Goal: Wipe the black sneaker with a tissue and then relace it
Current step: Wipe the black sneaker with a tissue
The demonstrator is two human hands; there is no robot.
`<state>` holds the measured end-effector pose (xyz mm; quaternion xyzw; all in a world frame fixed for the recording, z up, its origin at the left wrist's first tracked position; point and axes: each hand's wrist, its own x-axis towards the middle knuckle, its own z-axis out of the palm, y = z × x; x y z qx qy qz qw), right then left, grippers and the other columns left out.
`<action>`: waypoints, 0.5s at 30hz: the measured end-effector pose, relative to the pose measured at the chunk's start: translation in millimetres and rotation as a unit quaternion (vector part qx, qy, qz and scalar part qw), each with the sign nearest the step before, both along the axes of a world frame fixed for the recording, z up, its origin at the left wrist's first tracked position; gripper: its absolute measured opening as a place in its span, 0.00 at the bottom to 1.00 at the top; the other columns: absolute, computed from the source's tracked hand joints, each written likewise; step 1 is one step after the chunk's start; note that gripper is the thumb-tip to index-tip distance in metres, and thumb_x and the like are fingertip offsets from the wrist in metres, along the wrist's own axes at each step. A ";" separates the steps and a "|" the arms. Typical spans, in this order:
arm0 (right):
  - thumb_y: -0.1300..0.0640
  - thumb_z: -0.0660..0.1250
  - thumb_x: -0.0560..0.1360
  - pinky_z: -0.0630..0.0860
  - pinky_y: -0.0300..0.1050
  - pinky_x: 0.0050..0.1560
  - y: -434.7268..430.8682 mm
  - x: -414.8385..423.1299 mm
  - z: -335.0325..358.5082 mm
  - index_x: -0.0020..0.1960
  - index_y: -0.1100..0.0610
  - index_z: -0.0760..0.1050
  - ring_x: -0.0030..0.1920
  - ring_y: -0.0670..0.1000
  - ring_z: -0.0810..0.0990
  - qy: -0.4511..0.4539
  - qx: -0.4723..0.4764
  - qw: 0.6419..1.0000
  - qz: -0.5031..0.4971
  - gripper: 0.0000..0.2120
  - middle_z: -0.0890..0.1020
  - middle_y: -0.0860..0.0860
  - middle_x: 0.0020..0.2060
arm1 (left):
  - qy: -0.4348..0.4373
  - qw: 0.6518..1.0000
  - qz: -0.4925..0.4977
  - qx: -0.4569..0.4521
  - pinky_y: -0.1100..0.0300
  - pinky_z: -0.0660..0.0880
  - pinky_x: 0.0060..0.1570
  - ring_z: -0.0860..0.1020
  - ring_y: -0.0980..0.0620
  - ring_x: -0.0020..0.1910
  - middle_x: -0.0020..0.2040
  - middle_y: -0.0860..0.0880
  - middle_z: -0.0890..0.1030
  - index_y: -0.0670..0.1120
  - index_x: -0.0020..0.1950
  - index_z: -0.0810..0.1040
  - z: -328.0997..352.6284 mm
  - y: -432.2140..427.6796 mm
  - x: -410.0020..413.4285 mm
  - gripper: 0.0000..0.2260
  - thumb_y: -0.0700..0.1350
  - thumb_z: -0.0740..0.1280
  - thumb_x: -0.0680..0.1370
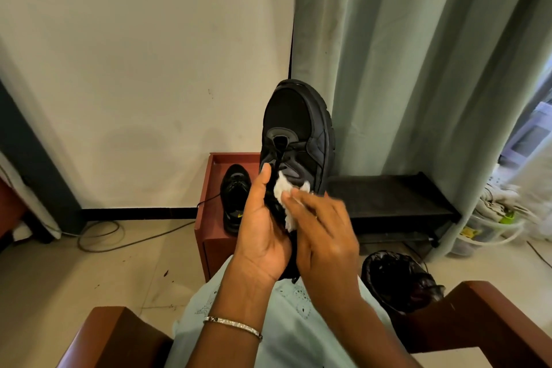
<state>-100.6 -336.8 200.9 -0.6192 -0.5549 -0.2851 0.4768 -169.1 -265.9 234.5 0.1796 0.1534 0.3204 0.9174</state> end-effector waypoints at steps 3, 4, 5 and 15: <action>0.56 0.58 0.84 0.77 0.43 0.57 -15.4 -5.2 -17.3 0.59 0.61 0.82 0.55 0.51 0.80 0.005 -0.016 1.000 0.023 0.16 0.83 0.55 0.55 | 0.029 1.000 0.001 -0.012 0.54 0.76 0.61 0.83 0.46 0.54 0.56 0.41 0.84 0.44 0.55 0.85 -0.9 4.2 1.4 0.22 0.60 0.64 0.77; 0.56 0.58 0.84 0.78 0.45 0.56 -15.6 -3.1 -17.5 0.59 0.61 0.82 0.54 0.51 0.80 0.004 -0.020 0.999 0.025 0.16 0.83 0.55 0.55 | 0.034 0.999 0.006 -0.014 0.54 0.77 0.60 0.83 0.45 0.54 0.57 0.41 0.83 0.44 0.57 0.84 -1.6 4.0 1.5 0.22 0.60 0.64 0.77; 0.56 0.58 0.84 0.78 0.45 0.55 -13.5 -0.5 -14.9 0.59 0.62 0.82 0.54 0.52 0.80 0.003 -0.023 0.999 0.023 0.16 0.83 0.55 0.54 | 0.031 0.999 0.006 -0.013 0.54 0.79 0.57 0.83 0.45 0.55 0.58 0.40 0.83 0.43 0.59 0.83 -1.0 3.4 1.9 0.23 0.60 0.64 0.77; 0.65 0.67 0.77 0.72 0.35 0.54 13.4 19.0 22.5 0.56 0.61 0.83 0.52 0.52 0.77 0.039 -0.013 0.998 -0.039 0.10 0.81 0.54 0.51 | -0.020 1.000 -0.014 -0.010 0.51 0.80 0.55 0.83 0.44 0.55 0.59 0.39 0.82 0.40 0.59 0.83 1.8 -5.1 0.0 0.22 0.57 0.65 0.78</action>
